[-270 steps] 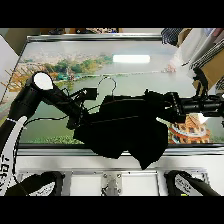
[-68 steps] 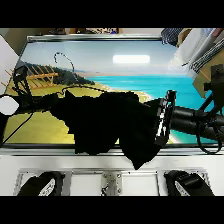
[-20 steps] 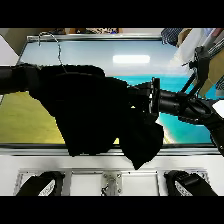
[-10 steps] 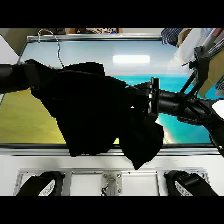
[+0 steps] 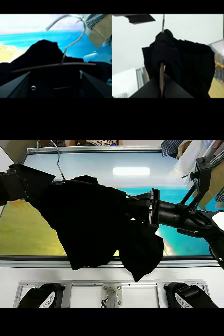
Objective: Fold the clothes and pants, and hang the long-sleeved shirts on hangers.
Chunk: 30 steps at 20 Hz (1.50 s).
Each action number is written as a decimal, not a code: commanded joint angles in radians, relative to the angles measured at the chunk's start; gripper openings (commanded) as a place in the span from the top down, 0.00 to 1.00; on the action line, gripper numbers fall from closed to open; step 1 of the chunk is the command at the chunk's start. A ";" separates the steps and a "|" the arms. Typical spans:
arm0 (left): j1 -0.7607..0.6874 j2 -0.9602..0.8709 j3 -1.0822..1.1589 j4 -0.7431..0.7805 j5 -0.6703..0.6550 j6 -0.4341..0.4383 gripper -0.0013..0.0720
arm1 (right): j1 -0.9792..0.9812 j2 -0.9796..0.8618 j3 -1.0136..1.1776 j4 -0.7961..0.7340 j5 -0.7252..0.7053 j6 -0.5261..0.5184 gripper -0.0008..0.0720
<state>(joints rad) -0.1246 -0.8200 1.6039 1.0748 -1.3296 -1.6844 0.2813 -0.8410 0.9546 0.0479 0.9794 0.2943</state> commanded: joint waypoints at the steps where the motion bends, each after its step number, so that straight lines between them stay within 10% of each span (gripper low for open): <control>1: 0.000 0.009 0.002 -0.002 -0.005 0.005 0.04 | 0.001 0.001 0.000 0.056 -0.004 -0.048 0.98; 8: 0.000 0.100 0.002 0.062 0.181 0.010 0.05 | -0.029 0.013 0.000 0.069 -0.164 -0.144 0.98; 12: 0.000 0.112 0.001 0.085 0.159 0.013 0.96 | -0.135 0.040 0.000 0.069 -0.224 -0.159 0.98; 30: 0.000 -0.023 0.000 0.077 0.065 0.029 0.96 | -0.936 0.354 0.000 -0.110 -0.376 -0.179 0.98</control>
<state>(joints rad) -0.1246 -0.8379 1.6043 1.1515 -1.2610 -1.6688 -0.5369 -0.5419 0.9543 0.0170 0.6544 0.0921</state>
